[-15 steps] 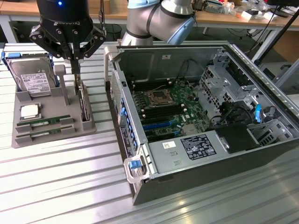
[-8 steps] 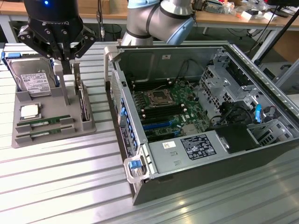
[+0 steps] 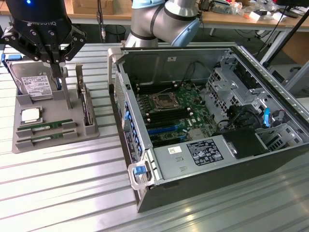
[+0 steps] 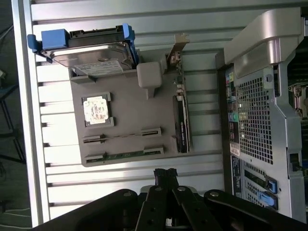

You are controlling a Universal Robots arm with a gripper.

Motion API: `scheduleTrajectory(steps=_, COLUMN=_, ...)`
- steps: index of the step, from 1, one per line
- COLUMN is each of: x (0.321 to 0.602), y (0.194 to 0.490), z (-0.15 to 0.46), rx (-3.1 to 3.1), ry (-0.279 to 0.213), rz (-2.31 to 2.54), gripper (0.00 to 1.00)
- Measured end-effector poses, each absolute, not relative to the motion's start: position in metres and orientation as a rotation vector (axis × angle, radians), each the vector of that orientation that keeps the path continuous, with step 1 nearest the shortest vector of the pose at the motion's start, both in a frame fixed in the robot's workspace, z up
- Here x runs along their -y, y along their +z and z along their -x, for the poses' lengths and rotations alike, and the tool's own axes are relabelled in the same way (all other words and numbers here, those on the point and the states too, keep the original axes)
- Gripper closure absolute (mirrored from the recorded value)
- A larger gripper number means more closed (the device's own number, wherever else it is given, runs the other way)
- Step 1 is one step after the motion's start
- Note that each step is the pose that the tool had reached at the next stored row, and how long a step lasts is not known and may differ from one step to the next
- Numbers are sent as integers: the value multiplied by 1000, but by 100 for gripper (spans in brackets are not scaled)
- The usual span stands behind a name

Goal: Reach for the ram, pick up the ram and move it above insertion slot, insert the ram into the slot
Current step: 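Reach for the ram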

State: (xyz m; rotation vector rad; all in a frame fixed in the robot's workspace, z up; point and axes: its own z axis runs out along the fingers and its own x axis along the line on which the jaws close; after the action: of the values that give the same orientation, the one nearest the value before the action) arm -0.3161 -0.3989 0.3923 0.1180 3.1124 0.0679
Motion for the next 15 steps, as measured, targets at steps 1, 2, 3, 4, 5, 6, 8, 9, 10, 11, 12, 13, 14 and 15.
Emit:
scheduleTrajectory(steps=1, x=399, y=392, z=317, rx=-3112, ry=68, rz=-118, gripper=89)
scheduleTrajectory(steps=2, x=399, y=392, z=318, rx=-3112, ry=68, rz=-118, gripper=89)
scheduleTrajectory(steps=3, x=399, y=392, z=319, rx=-3113, ry=68, rz=-118, gripper=89)
scheduleTrajectory(steps=4, x=399, y=392, z=321, rx=-3113, ry=68, rz=-118, gripper=89)
scheduleTrajectory(steps=5, x=399, y=392, z=323, rx=-3113, ry=68, rz=-118, gripper=89)
scheduleTrajectory(steps=6, x=399, y=392, z=324, rx=-3113, ry=68, rz=-118, gripper=89)
scheduleTrajectory(steps=8, x=399, y=392, z=328, rx=-3113, ry=68, rz=-118, gripper=89)
scheduleTrajectory(steps=9, x=399, y=392, z=330, rx=-3112, ry=68, rz=-118, gripper=89)
scheduleTrajectory(steps=10, x=399, y=392, z=331, rx=-3113, ry=68, rz=-118, gripper=89)
scheduleTrajectory(steps=11, x=399, y=392, z=331, rx=-3113, ry=68, rz=-118, gripper=89)
scheduleTrajectory(steps=12, x=399, y=392, z=331, rx=-3113, ry=68, rz=-118, gripper=89)
scheduleTrajectory(steps=13, x=399, y=392, z=331, rx=-3113, ry=68, rz=-118, gripper=89)
scheduleTrajectory(steps=14, x=399, y=392, z=331, rx=-3113, ry=68, rz=-117, gripper=89)
scheduleTrajectory(steps=15, x=399, y=392, z=331, rx=-3113, ry=68, rz=-111, gripper=89)
